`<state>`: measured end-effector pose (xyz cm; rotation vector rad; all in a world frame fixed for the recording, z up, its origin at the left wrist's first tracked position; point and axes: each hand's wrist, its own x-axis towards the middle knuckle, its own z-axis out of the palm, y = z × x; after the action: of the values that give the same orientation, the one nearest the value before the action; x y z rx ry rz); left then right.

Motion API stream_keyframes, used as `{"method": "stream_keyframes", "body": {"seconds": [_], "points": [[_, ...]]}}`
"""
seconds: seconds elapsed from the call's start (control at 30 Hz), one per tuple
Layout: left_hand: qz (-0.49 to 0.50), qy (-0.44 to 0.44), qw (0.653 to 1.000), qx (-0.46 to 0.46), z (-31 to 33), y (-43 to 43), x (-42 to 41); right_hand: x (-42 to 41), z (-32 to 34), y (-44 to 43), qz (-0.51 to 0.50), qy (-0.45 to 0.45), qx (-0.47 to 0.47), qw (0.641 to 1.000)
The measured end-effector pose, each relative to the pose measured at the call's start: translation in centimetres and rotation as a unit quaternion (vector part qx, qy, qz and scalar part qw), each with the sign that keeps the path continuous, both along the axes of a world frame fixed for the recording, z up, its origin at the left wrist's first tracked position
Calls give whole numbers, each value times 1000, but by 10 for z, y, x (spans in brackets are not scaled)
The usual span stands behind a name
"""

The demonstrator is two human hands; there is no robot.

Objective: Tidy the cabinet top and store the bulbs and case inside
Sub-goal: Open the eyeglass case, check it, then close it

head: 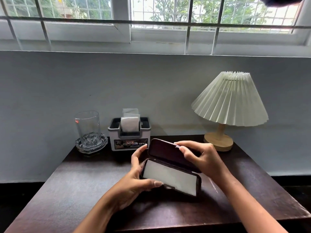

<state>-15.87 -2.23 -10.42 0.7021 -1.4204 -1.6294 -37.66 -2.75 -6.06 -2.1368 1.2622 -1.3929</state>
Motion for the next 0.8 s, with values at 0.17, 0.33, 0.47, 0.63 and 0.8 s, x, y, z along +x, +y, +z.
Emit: {"method": "stream_keyframes", "body": {"seconds": [0.17,0.33,0.47,0.63,0.8], "points": [[-37,-11,999,-28,7,3,1,-4,-6,-16,-3,-46,87,995],[-42,-2,999,-11,9,4,0,0,-8,-22,-9,-11,50,999],[-24,10,1000,4,7,4,0,0,-14,-15,-162,-62,-161,971],[15,24,1000,4,5,1,1,-20,-26,-24,-274,84,-116,951],[48,29,998,-6,4,1,3,-25,-36,-28,-285,216,24,934]]}}
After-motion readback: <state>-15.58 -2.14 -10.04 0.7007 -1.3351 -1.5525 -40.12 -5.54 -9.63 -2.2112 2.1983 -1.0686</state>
